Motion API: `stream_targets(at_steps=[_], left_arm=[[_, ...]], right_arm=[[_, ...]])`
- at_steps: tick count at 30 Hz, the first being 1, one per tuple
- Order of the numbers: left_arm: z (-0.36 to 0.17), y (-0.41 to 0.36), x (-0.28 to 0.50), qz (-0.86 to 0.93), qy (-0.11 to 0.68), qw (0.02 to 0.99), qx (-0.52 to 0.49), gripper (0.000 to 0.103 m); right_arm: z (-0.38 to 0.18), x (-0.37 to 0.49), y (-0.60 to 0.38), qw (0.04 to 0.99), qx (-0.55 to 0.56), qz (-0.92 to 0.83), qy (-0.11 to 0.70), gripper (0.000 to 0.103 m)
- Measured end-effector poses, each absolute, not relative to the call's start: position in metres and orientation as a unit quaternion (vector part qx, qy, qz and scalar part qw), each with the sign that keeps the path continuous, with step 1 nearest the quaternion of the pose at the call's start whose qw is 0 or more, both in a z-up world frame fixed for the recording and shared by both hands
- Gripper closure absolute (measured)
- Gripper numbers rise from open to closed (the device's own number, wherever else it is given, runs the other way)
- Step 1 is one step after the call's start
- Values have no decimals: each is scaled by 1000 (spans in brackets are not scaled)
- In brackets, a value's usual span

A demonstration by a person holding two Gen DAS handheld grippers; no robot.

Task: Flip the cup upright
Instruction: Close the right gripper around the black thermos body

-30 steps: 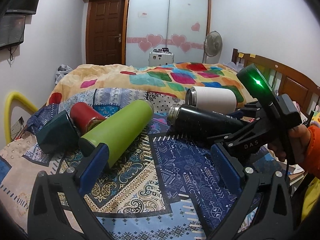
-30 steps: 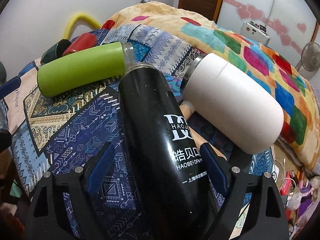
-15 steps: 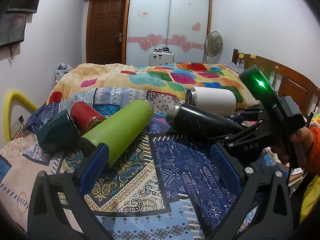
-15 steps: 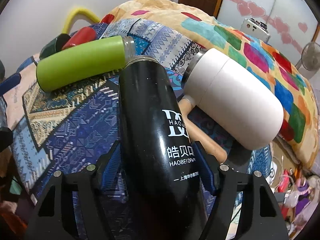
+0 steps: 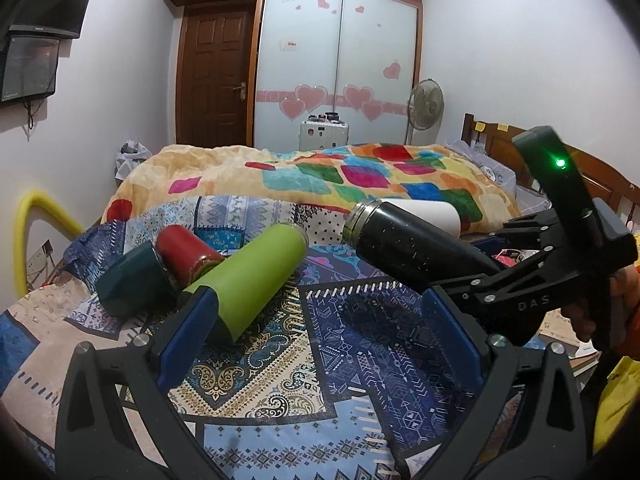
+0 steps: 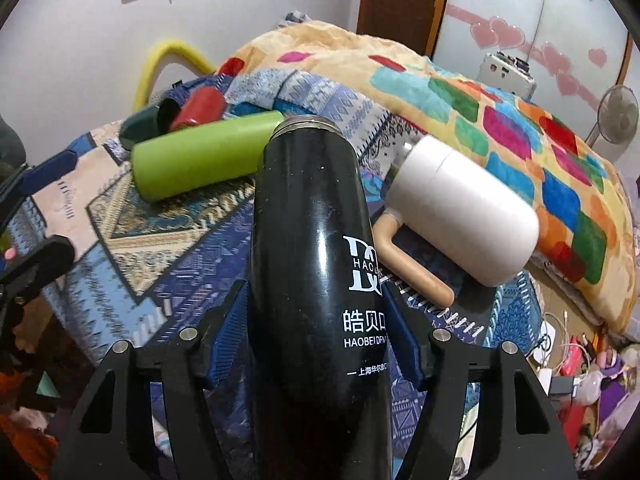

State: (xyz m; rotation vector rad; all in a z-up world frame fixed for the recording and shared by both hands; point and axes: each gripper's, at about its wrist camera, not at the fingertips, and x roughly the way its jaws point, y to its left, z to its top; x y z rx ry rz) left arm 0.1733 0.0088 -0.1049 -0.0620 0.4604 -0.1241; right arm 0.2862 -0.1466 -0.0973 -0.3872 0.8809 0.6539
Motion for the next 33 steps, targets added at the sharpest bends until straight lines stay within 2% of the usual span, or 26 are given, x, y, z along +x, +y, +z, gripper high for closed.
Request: stream_targets(at_steps=[13,21,33], left_arm=[[-75,20,134,-52,191,980,-30,0],[-75,36,115,-41,187,981,-35,0],[-108,56,121,-32,230,972,-46,0]], right_arm=[[-69,236,-129,843,-194,335,375,41],[-94,224,-101,831,-194,354,383,41],[-134,232,-71,798,-225,351,436,41]])
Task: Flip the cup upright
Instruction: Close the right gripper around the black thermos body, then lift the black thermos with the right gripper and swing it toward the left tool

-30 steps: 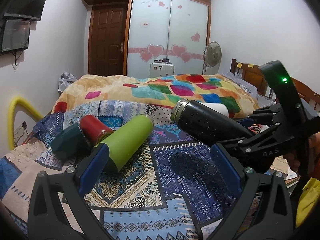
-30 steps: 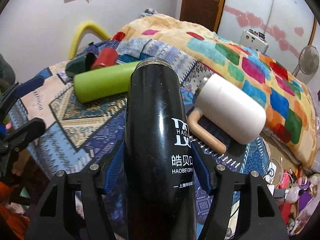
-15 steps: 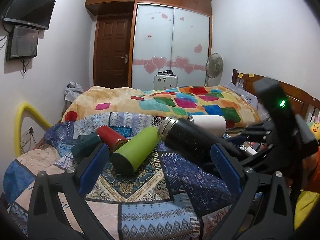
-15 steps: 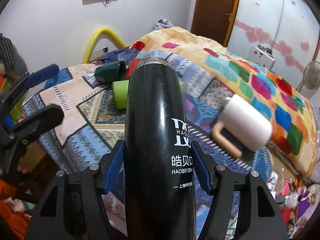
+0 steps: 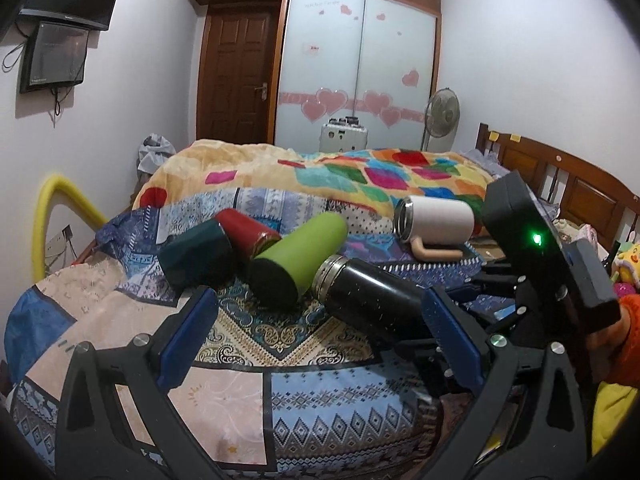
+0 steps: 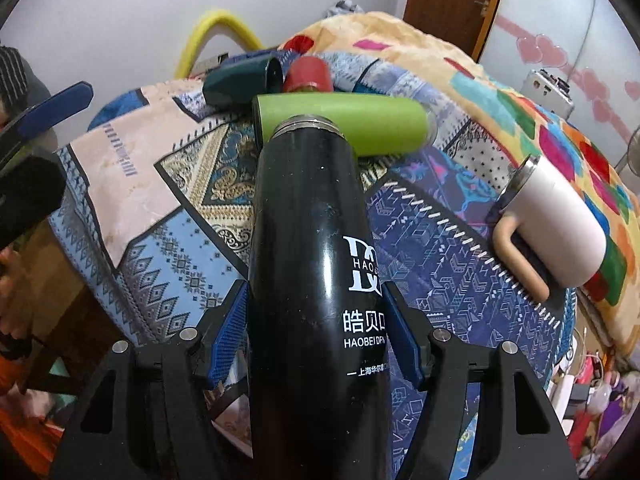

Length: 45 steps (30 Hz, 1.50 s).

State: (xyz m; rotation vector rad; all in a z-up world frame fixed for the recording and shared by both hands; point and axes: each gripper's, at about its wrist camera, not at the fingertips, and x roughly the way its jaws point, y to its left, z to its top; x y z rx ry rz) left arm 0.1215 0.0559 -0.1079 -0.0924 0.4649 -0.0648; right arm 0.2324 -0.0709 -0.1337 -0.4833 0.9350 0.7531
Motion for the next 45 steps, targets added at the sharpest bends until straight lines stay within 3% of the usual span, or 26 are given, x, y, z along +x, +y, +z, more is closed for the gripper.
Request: stream_targets(at_steps=[13,24,35,45], left_arm=[[-114,60,129,-16,241,969,-43,0],[-142,49,146,-21,294,955,-43,0],[-166,7,166,-61,344,937,-8,0],[-164,13,180,-57,363,930,12,0]], right_arm=[[-137,234,-71,778,-211,361,470,40],[-90,225,-128,843,-187,313,396,34],[-121,234,-180,844,-184,275,423,31],[-119,212,-178,851,-177,296,397,31]])
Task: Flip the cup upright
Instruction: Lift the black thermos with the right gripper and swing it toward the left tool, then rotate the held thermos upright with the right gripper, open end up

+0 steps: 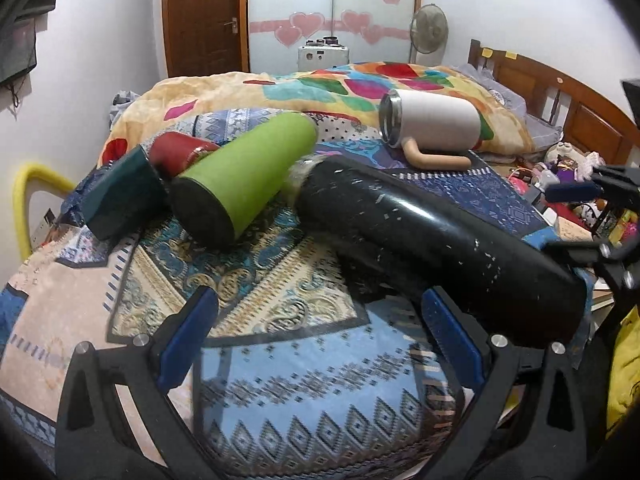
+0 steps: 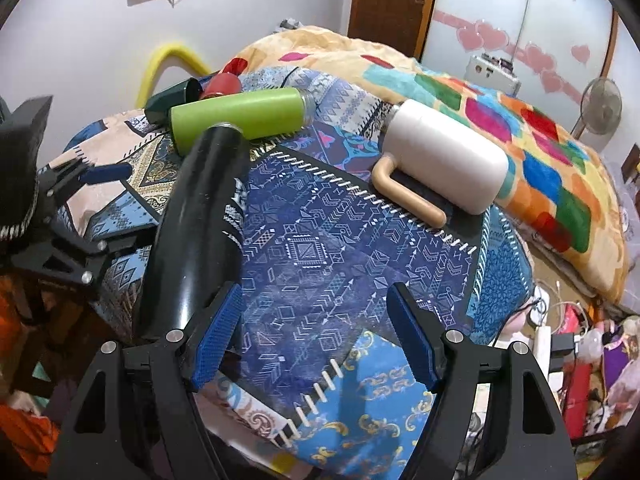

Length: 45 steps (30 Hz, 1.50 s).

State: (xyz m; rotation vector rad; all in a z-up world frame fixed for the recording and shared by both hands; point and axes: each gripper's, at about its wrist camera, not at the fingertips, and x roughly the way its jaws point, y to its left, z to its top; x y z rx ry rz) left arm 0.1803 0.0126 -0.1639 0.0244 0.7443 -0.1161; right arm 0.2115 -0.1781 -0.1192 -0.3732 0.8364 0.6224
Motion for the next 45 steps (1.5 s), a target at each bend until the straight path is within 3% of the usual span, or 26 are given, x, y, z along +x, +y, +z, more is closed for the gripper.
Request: stream_targets(at_steps=[13,23,35,45], left_arm=[[-154,29,202,-45,382,923,21,0],[-123,17,198,-50,365,929,15,0],[-129,-8,240,-94,440,893,15,0],[-162,-16,264,-116,519,847,13,27]], right_arm=[[-131,197,-161,855,-83,341,382,31],[-119,201,-176,882,-75,310,347,31],[-102,215,-193,909,-63,285,296,23],[-115,224,-198,902,-39,307,300,23]])
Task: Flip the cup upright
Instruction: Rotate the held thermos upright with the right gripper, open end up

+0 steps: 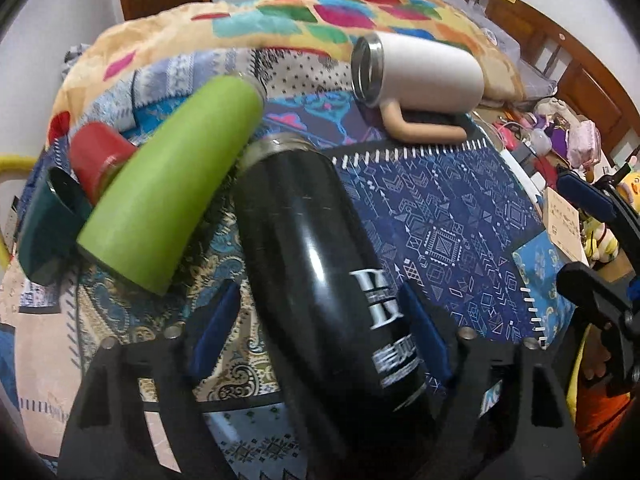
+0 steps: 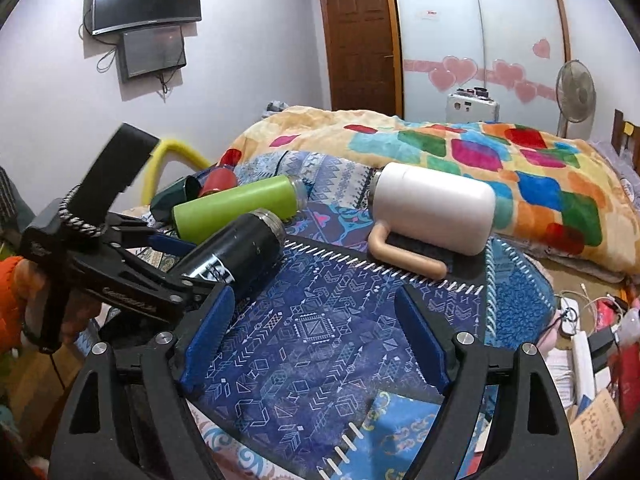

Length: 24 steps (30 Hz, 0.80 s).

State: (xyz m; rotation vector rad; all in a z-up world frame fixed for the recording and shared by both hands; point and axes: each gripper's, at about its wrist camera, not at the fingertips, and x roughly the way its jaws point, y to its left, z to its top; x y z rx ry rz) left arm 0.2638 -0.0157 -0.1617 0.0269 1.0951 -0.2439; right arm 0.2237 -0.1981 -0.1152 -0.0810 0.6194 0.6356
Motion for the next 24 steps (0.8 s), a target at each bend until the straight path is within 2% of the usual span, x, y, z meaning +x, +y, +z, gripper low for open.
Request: stream_targets(at_steps=[8,13,24], left_arm=[[-161,-13,267,-119,520,846,-1,30],[-149,-15,263,-125,501,856,-10,38],[-98,-12,229,-133,432,892,-9,39]], right_arm=[[-118,225,-201,901,-33,310,302,22],[-115,222,-202,902,-31,309,299,22],[-96,210,-201,910,-33,308,276,22]])
